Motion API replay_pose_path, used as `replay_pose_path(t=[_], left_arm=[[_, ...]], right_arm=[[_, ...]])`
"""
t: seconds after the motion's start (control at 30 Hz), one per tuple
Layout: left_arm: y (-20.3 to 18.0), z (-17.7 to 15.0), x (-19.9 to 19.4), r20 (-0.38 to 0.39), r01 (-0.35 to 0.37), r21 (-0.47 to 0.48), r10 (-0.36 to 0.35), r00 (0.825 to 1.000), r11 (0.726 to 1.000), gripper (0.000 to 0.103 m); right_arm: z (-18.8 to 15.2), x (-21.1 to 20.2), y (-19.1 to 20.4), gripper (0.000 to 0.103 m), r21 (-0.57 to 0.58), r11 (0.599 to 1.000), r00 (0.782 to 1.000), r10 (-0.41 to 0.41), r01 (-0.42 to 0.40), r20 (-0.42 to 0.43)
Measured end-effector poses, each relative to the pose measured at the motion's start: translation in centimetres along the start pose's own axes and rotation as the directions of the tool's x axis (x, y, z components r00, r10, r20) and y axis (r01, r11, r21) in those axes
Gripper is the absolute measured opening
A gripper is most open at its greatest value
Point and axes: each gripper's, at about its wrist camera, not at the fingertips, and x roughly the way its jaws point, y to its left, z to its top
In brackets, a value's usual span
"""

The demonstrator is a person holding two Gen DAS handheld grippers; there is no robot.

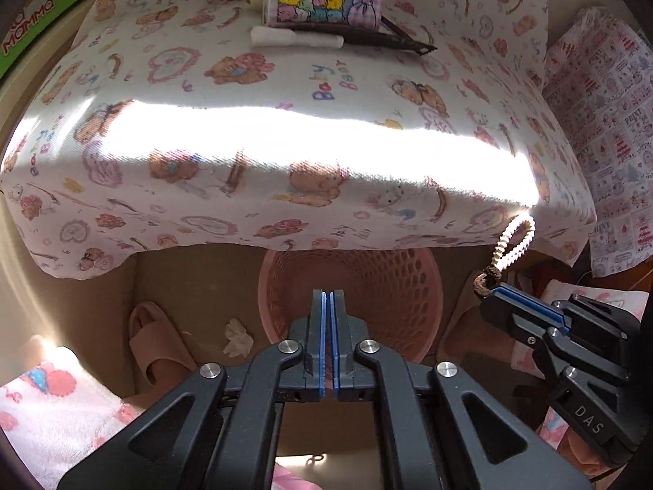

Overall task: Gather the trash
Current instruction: 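Carry the brown pendant down over the pink wastebasket and open the right tool, then move the left tool to the pink tissue box and close on it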

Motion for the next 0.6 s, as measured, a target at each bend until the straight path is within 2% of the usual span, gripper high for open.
replay_pose_path(t=[0.03,0.1,0.13,0.2,0.3,0.37,0.5,0.57,0.6], left_arm=[[0.0,-0.2,0.5,-0.017,-0.001,0.001,0.001,1.000,1.000,0.008],[-0.1,-0.5,1.5,-0.049,-0.016,0.002,0.016,0.999,1.000,0.024],[-0.2,-0.6,1.9,-0.064,-0.021,0.006,0.021,0.998,1.000,0.028],[-0.5,-0.8,2.9,-0.095,-0.035,0.030,0.038,0.995,0.999,0.046],[-0.6,-0.8,3.8,-0.103,-0.079,0.037,0.082,0.991,0.996,0.056],[-0.3,-0.7,4.6,-0.122,-0.076,0.019,0.078,0.989,0.997,0.060],[0.4,-0.8,6.5,-0.165,-0.122,0.018,0.123,0.979,0.992,0.062],[0.5,-1.0,7.2,-0.185,-0.133,0.021,0.135,0.973,0.991,0.062],[0.5,-1.1,7.3,-0.191,-0.134,0.018,0.135,0.972,0.991,0.062]], right_arm=[[-0.2,0.6,-0.3,0.007,0.009,1.000,1.000,0.000,0.001,-0.020],[-0.6,1.9,-0.7,0.007,0.025,1.000,0.998,-0.005,0.007,-0.061],[-0.7,2.6,-0.9,0.007,0.035,0.999,0.997,0.001,0.001,-0.078],[-0.9,3.8,-1.4,0.007,0.056,0.998,0.994,0.012,-0.006,-0.110],[-1.0,5.5,-1.9,0.008,0.073,0.997,0.989,-0.026,0.037,-0.149],[-1.1,6.5,-2.5,0.010,0.106,0.993,0.984,-0.029,0.048,-0.178],[-1.3,7.2,-3.7,0.035,0.167,0.983,0.977,-0.045,0.080,-0.208],[-1.3,6.9,-4.2,0.042,0.174,0.980,0.976,-0.057,0.095,-0.208],[-1.3,6.7,-4.2,0.050,0.173,0.980,0.977,-0.064,0.100,-0.206]])
